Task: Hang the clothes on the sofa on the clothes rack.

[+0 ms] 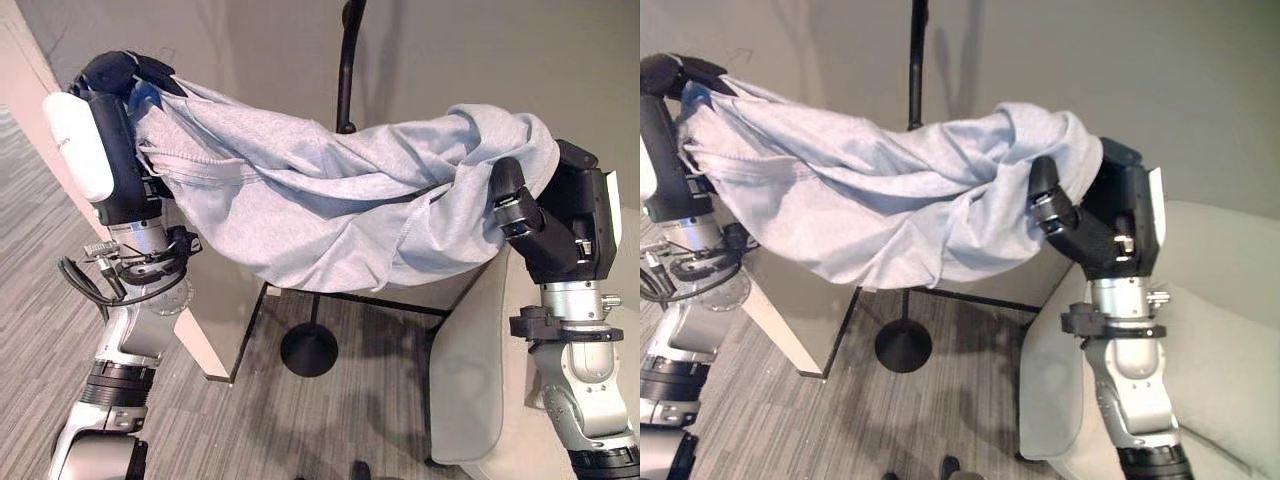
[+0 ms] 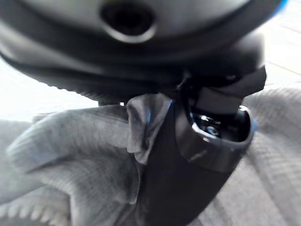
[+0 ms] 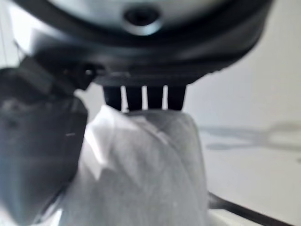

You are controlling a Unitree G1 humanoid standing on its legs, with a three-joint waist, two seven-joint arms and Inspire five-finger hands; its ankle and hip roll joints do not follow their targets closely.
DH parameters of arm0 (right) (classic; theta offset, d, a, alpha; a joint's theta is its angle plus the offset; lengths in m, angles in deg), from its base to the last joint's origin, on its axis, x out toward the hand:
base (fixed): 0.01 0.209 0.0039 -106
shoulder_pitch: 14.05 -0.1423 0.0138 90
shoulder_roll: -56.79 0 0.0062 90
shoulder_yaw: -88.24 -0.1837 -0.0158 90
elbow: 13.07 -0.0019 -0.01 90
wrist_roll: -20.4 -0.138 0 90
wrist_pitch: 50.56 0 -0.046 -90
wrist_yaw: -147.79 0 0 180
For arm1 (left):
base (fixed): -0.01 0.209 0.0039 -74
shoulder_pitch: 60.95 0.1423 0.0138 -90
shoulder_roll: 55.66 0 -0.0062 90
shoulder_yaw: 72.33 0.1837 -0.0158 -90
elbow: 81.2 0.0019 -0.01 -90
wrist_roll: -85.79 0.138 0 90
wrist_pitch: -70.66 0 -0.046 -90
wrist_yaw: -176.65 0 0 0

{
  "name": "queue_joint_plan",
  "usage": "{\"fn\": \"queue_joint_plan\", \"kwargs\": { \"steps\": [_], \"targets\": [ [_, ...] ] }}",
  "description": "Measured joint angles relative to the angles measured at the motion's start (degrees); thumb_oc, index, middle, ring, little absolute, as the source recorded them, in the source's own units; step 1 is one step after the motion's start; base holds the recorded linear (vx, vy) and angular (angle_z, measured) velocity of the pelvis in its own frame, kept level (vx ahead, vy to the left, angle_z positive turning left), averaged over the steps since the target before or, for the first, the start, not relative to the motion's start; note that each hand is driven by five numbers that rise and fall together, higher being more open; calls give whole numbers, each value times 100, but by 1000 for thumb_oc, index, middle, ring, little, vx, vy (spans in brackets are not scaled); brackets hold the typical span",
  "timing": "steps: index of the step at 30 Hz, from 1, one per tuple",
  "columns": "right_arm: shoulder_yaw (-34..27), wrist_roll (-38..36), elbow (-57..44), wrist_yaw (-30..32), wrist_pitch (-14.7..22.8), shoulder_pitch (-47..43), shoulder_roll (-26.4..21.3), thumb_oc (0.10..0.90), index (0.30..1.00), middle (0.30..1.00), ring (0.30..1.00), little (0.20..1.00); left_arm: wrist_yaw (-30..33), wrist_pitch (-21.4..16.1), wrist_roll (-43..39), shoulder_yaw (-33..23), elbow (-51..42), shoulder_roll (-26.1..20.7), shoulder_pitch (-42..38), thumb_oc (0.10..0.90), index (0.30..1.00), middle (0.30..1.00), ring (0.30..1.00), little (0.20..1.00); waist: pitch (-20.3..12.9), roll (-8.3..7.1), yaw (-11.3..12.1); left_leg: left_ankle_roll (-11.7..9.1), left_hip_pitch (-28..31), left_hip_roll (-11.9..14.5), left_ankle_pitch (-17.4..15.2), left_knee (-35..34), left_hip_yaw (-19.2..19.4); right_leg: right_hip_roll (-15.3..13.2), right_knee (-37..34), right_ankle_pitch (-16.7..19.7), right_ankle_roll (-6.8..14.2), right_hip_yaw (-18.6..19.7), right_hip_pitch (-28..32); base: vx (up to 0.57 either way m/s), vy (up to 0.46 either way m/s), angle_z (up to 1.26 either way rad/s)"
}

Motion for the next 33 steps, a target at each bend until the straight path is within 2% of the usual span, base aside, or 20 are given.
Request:
{"fn": "queue_joint_plan", "kwargs": {
  "steps": [4,6,8,11,12,13,14,15,16,18,24,28,30,31,32,33],
  "targets": [
    [58,197,59,-10,23,-435,-249,400,300,300,300,300,-59,70,14,198,379,-477,-533,400,300,300,300,300,-164,-244,-24,33,81,-13,27,0,-13,-65,-899,321,151,113,654,77,-56,-1],
    [132,287,153,2,42,-621,-341,400,300,300,300,300,-40,80,13,252,551,-547,-678,400,300,300,300,300,-176,-219,-43,10,138,74,42,-2,5,27,-954,362,106,148,753,58,-44,-9],
    [232,388,338,51,0,-719,-636,400,300,300,300,300,-102,99,11,437,788,-571,-901,400,300,300,300,300,-192,-190,-79,-27,177,182,67,-4,-4,124,-954,354,92,154,795,61,-57,-3],
    [257,463,736,76,-20,-899,-775,400,300,300,300,300,-122,101,4,734,953,-668,-1144,400,300,300,300,300,-192,-190,-214,-65,167,265,84,-6,-6,207,-954,335,62,163,784,68,-71,-2],
    [275,474,842,123,-42,-937,-774,400,300,300,300,300,-165,67,4,919,1158,-782,-1290,400,300,300,300,300,-197,-171,-287,-142,174,301,64,-6,-13,237,-958,292,-74,166,792,114,-111,-4],
    [291,481,1120,135,-62,-1088,-781,400,300,300,300,300,-220,99,-6,1238,1692,-1071,-1675,400,300,300,300,300,-198,-169,-343,-174,178,333,85,-7,-6,273,-958,305,-92,176,793,149,-137,-5],
    [342,476,1353,201,-84,-1296,-782,400,300,300,300,300,-276,195,-83,1382,1998,-1161,-1968,400,300,300,300,300,-201,-162,-375,-197,174,371,97,-8,-1,312,-957,310,-105,183,784,142,-137,-4],
    [509,440,1538,232,-70,-1500,-851,400,300,300,300,300,-257,140,-198,1599,2247,-1289,-2107,400,300,300,300,300,-203,-160,-391,-218,178,394,97,-7,3,338,-957,303,-123,188,787,171,-165,-9],
    [1013,434,1858,237,-129,-1900,-1321,400,300,300,300,300,-423,83,-205,2037,2851,-1519,-2413,400,300,300,300,300,-225,-122,-391,-243,184,414,108,-6,39,358,-957,317,-145,227,777,91,-93,-8],
    [1511,438,1980,237,-161,-2329,-1480,400,300,300,300,300,-570,144,-414,2221,3438,-1587,-2444,400,300,300,300,300,-239,-101,-373,-279,176,465,132,-6,91,408,-955,325,-165,283,748,91,-104,-15],
    [2536,528,2543,235,-175,-3207,-1486,400,300,300,300,300,-731,188,-539,2794,4536,-1686,-2474,400,300,300,300,300,-239,-102,-297,-321,124,558,160,-7,118,497,-956,336,-280,299,688,52,-57,-3],
    [2992,535,2848,244,-194,-3603,-1479,400,300,300,300,300,-868,147,-760,2940,5037,-1673,-2535,400,300,300,300,300,-246,-124,-207,-383,-54,587,204,-8,55,525,-954,368,-346,245,526,36,-46,6],
    [3673,536,3490,245,-239,-4250,-1479,400,300,300,300,300,-1080,127,-911,3149,5562,-1511,-2749,400,300,300,300,300,-246,-139,-204,-401,-114,589,220,-7,2,526,-954,374,-356,190,487,-17,-21,15],
    [3702,536,3619,253,-274,-4362,-1452,400,300,300,300,300,-1161,146,-988,3209,5572,-1471,-2794,400,300,300,300,300,-253,-174,-193,-412,-202,591,239,-7,-35,527,-953,382,-368,151,419,-48,-29,17],
    [3960,533,4125,318,-231,-4761,-1273,400,300,300,300,300,-1173,107,-1137,3390,5811,-1433,-2884,400,300,300,300,300,-252,-200,-166,-413,-304,591,271,-5,-50,531,-952,403,-396,141,327,-96,-35,11],
    [4472,532,4977,333,-312,-5572,-954,400,300,300,300,300,-1338,115,-1295,3541,6461,-1172,-3222,400,300,300,300,300,-258,-216,-172,-429,-501,592,332,-4,-62,534,-953,457,-429,138,130,-72,-22,8]
  ]
}}
